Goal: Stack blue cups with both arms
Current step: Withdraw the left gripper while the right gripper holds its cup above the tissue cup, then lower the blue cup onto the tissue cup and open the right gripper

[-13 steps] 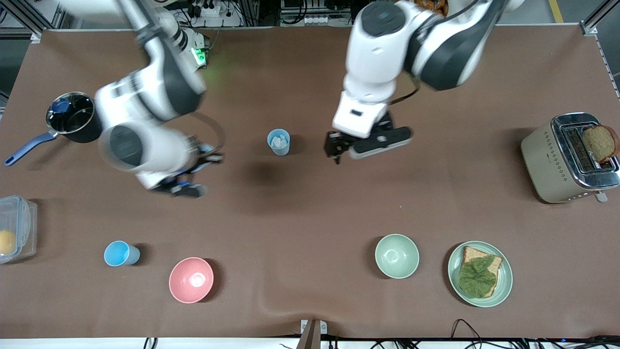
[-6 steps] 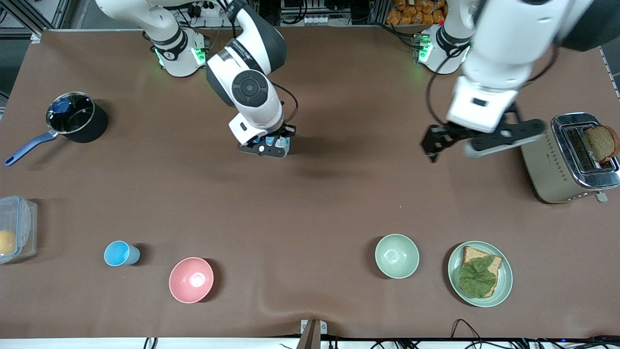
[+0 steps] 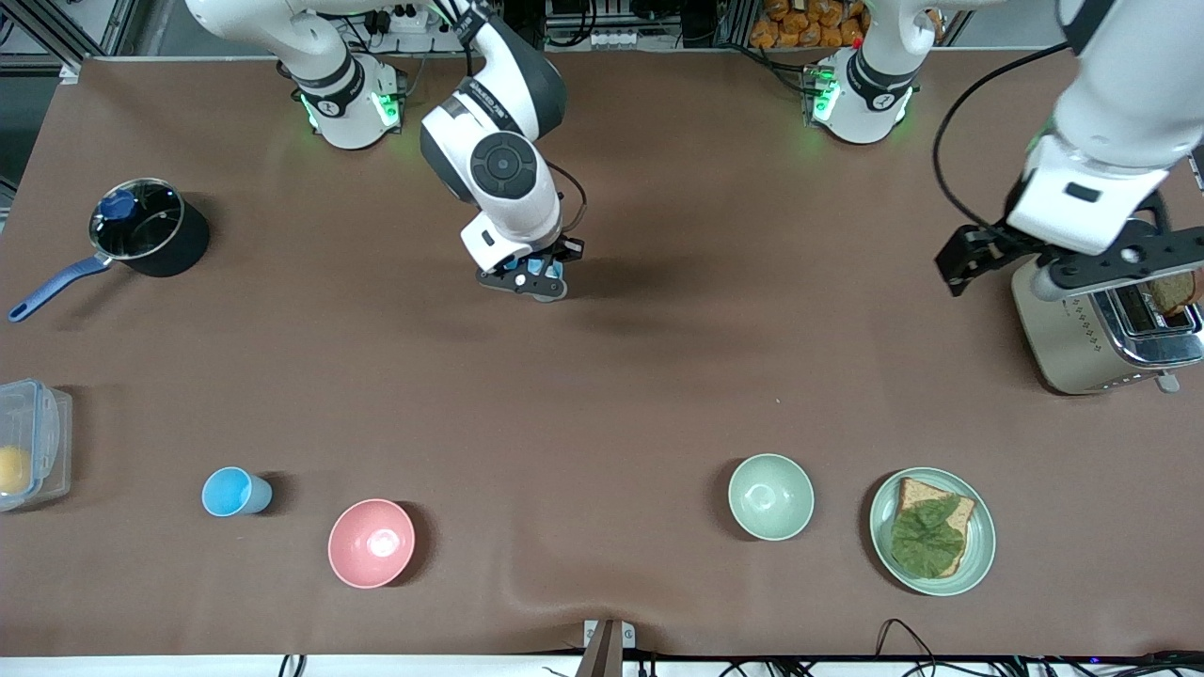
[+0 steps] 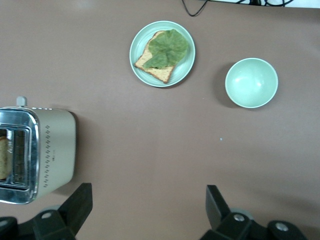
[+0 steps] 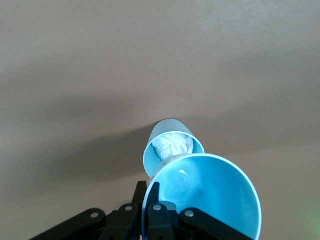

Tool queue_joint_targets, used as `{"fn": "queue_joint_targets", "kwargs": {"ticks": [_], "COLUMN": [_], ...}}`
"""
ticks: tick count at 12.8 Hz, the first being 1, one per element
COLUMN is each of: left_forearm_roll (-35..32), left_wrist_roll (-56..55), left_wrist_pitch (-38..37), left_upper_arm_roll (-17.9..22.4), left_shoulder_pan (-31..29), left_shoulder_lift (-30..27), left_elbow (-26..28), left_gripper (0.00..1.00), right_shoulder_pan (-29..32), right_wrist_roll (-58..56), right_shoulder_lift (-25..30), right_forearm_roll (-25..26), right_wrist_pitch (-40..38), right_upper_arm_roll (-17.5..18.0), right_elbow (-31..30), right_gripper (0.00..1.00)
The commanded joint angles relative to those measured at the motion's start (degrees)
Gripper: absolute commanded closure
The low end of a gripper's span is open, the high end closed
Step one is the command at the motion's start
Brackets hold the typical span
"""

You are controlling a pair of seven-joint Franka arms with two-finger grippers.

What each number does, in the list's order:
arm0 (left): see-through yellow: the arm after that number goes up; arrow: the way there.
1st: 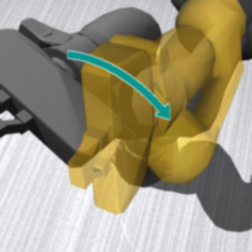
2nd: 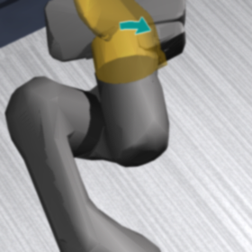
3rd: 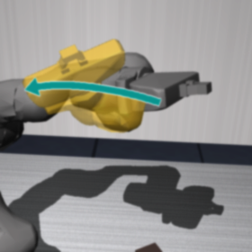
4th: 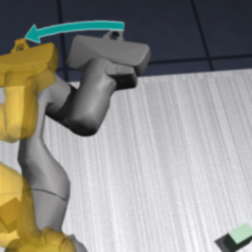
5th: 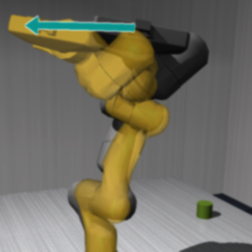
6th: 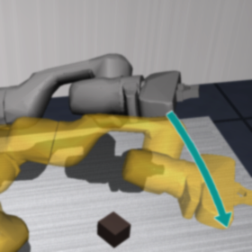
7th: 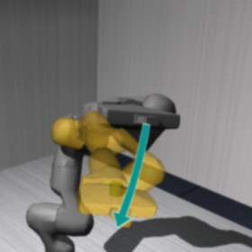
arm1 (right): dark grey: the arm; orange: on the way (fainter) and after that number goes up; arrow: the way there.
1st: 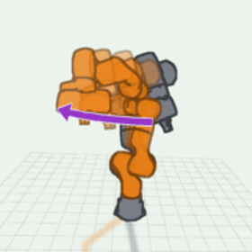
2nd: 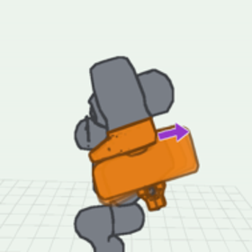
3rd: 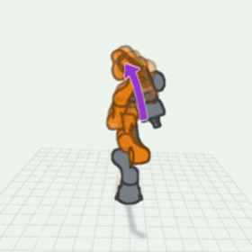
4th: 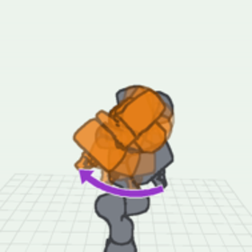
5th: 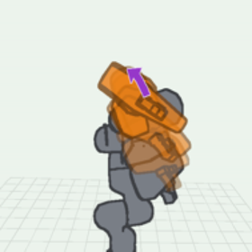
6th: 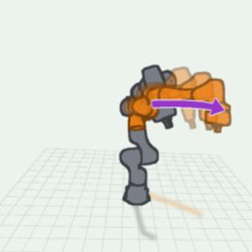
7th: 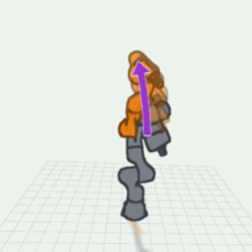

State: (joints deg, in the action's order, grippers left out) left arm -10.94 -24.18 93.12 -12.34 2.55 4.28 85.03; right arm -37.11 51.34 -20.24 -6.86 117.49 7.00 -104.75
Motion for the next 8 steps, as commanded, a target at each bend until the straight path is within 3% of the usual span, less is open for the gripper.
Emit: {"fn": "queue_joint_targets", "kwargs": {"ticks": [1,3,5,6,7,8], "left_forearm_roll": [4.49,9.7,9.71,9.63,9.54,9.54], "left_wrist_roll": [4.04,7.55,9.76,9.86,10.21,11.08], "left_wrist_pitch": [-0.39,-0.39,-0.48,-0.48,-0.57,-1.0], "left_upper_arm_roll": [0.73,4.86,4.96,4.96,4.96,4.87], "left_shoulder_pan": [-2.01,-1.75,-1.93,-1.93,-1.84,-1.76], "left_shoulder_lift": [-1.73,-2.25,-2.61,-2.52,-2.52,-2.52], "left_elbow": [1.81,1.98,2.6,2.77,2.86,3.04], "left_gripper": [0.0,0.0,0.0,0.0,0.0,0.0], "right_shoulder_pan": [-2.0,-2.97,-2.97,-3.06,-2.89,-2.97], "right_wrist_roll": [1.21,1.21,1.74,2.52,4.19,4.98], "right_shoulder_lift": [-1.2,-2.0,-2.44,-2.53,-2.53,-2.53], "right_forearm_roll": [-0.43,-0.34,-0.34,-0.34,-0.52,-0.43], "right_wrist_pitch": [1.25,1.6,2.22,2.31,2.22,2.22], "right_upper_arm_roll": [-0.85,-1.02,-0.94,-0.94,-0.94,-0.94], "right_elbow": [-0.72,-0.72,-0.64,-0.55,-0.37,-0.2], "right_gripper": [1.0,1.0,1.0,0.94,0.28,0.0]}}
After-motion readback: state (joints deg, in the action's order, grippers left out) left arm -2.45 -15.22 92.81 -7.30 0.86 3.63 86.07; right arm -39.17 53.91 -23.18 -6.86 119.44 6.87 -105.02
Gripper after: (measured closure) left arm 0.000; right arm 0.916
